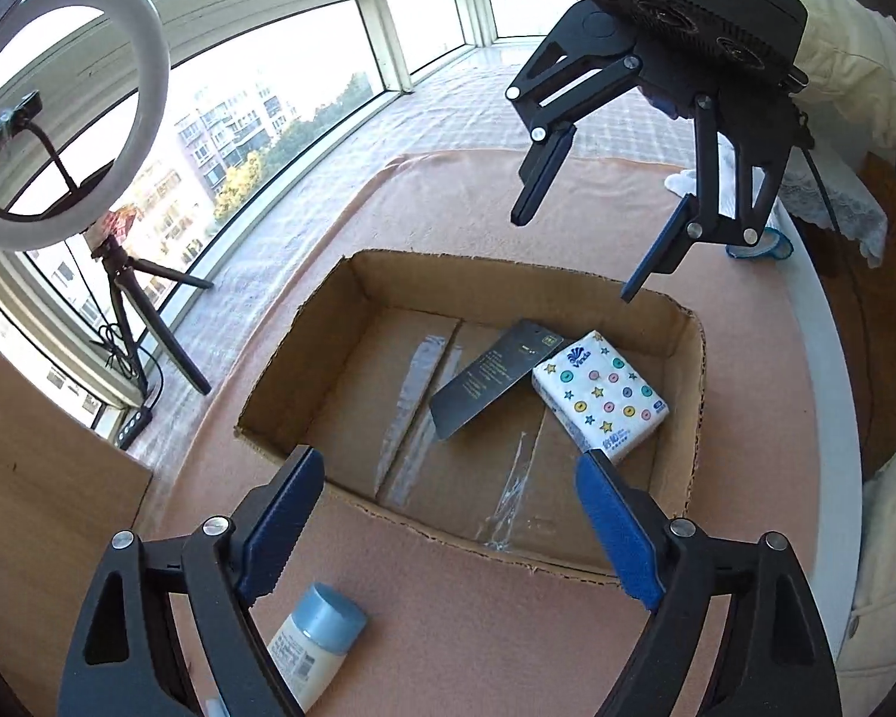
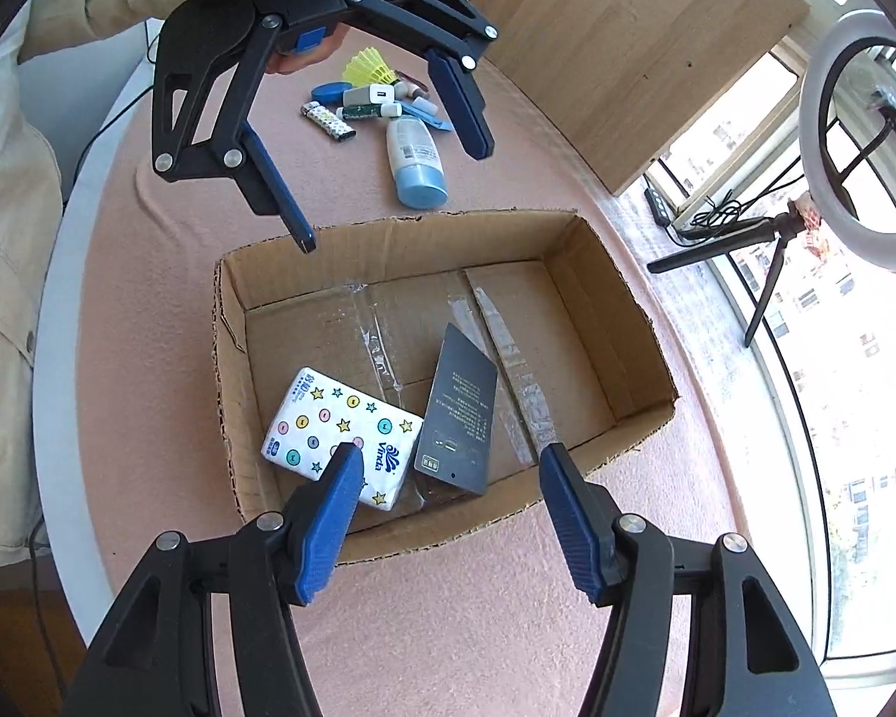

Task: Organize objects
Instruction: 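Carry the grey card into the cardboard box and release it, then move the right tool back to the patterned lighter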

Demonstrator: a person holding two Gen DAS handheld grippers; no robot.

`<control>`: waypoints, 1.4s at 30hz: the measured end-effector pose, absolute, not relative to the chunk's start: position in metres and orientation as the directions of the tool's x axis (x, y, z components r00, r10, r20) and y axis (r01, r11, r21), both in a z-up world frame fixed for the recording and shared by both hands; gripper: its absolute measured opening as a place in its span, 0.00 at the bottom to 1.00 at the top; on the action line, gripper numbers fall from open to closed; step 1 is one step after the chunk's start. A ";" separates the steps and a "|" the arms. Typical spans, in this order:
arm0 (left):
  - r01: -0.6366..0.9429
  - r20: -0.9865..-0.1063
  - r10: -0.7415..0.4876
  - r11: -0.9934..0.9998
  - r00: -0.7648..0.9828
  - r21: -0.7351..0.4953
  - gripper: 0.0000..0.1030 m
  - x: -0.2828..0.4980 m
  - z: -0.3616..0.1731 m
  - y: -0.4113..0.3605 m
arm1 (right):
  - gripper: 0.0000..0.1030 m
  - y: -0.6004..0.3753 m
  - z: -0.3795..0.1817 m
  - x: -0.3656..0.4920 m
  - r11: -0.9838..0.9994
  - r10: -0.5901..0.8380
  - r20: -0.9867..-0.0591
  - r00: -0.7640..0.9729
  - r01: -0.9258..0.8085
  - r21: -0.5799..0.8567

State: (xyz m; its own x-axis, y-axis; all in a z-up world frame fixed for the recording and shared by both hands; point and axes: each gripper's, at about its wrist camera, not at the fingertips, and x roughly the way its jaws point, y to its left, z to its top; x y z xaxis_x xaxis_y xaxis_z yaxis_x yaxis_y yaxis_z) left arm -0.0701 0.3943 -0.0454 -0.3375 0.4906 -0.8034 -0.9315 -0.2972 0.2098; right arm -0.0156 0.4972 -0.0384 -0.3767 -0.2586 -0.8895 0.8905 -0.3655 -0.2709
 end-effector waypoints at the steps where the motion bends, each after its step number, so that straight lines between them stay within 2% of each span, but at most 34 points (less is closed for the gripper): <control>1: -0.924 -0.800 0.483 -0.311 -0.355 0.222 0.86 -0.068 -0.043 0.392 | 0.57 0.495 -0.038 -0.015 -0.374 -0.252 -0.891 -0.377 0.887 -0.270; 4: -0.899 -0.772 0.490 -0.367 -0.405 0.239 0.87 -0.061 -0.032 0.358 | 0.65 0.487 -0.031 -0.012 -0.406 -0.251 -0.881 -0.400 0.870 -0.280; 9: -0.828 -0.725 0.470 -0.503 -0.503 0.249 0.92 -0.062 -0.014 0.299 | 0.69 0.459 -0.022 -0.020 -0.502 -0.250 -0.863 -0.439 0.821 -0.272; 12: -0.761 -0.714 0.430 -0.610 -0.553 0.222 0.93 -0.064 -0.016 0.248 | 0.79 0.433 -0.021 -0.024 -0.551 -0.247 -0.857 -0.452 0.793 -0.260; 18: -0.518 -0.721 0.245 -0.836 -0.648 0.182 0.93 -0.063 -0.051 0.117 | 0.79 0.343 -0.021 -0.019 -0.611 -0.213 -0.849 -0.483 0.744 -0.270; 22: -0.336 -0.734 0.137 -0.933 -0.666 0.131 0.93 -0.053 -0.074 0.037 | 0.79 0.269 -0.031 -0.012 -0.665 -0.247 -0.858 -0.451 0.723 -0.189; 25: -0.266 -0.745 0.118 -0.961 -0.656 0.082 0.93 -0.040 -0.086 -0.005 | 0.79 0.221 -0.055 -0.012 -0.689 -0.260 -0.874 -0.411 0.713 -0.131; 29: -0.210 -0.752 0.087 -0.975 -0.653 0.069 0.93 -0.018 -0.100 -0.036 | 0.79 0.186 -0.096 -0.022 -0.733 -0.254 -0.887 -0.385 0.675 -0.083; 33: -0.174 -0.759 0.068 -0.983 -0.647 0.060 0.93 0.001 -0.109 -0.051 | 0.79 0.175 -0.119 -0.032 -0.716 -0.230 -0.887 -0.400 0.687 -0.124; 42: -0.153 -0.768 0.060 -0.987 -0.638 0.050 0.93 0.026 -0.117 -0.058 | 0.79 0.162 -0.139 -0.053 -0.531 -0.238 -0.905 -0.354 0.827 -0.183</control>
State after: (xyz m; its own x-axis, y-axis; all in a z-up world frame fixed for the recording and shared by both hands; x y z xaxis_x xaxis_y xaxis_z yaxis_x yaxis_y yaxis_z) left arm 0.0261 -0.0577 -0.1166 -0.6381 0.0603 -0.7676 -0.1532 -0.9869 0.0499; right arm -0.0534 0.1621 -0.1387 -0.3535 -0.2379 -0.9047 0.8270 -0.5315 -0.1834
